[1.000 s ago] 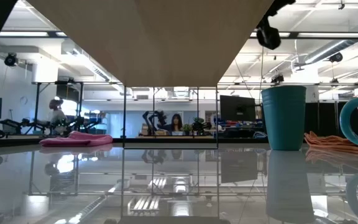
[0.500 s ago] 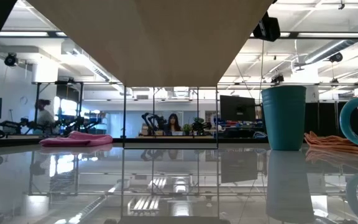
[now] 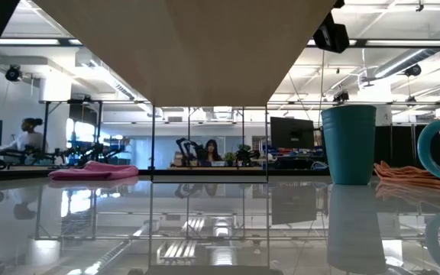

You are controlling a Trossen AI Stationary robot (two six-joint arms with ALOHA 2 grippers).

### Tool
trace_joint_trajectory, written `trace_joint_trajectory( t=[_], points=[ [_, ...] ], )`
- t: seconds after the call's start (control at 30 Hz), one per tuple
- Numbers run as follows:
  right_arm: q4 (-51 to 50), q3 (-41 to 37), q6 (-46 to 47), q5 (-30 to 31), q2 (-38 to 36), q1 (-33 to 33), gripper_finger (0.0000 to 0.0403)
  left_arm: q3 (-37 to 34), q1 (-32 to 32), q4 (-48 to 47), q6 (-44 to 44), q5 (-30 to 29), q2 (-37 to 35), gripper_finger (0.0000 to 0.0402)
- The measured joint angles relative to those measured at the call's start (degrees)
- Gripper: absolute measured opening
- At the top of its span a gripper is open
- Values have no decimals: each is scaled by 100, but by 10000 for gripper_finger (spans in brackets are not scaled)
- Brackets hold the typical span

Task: Stack small to large cups/mugs on shelf
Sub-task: Put the white mug on the shelf

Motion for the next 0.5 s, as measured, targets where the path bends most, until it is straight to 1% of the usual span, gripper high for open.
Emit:
trace_joint_trajectory(
  t=[0.1, 0.17, 0.33, 0.5],
  points=[
    [-71, -4, -4, -1, 14, 0, 24, 116, -35, -5, -38, -450, -41, 116],
    [-89, -4, -4, -1, 12, 0, 24, 246, -37, -1, -65, -599, -72, 116],
    [-75, -4, 7, 2, 25, 0, 23, 525, -37, -51, -630, -612, -225, 116],
    [-44, -9, 24, 65, 180, -2, 22, 393, -37, -758, -1546, -597, -513, 116]
  ],
)
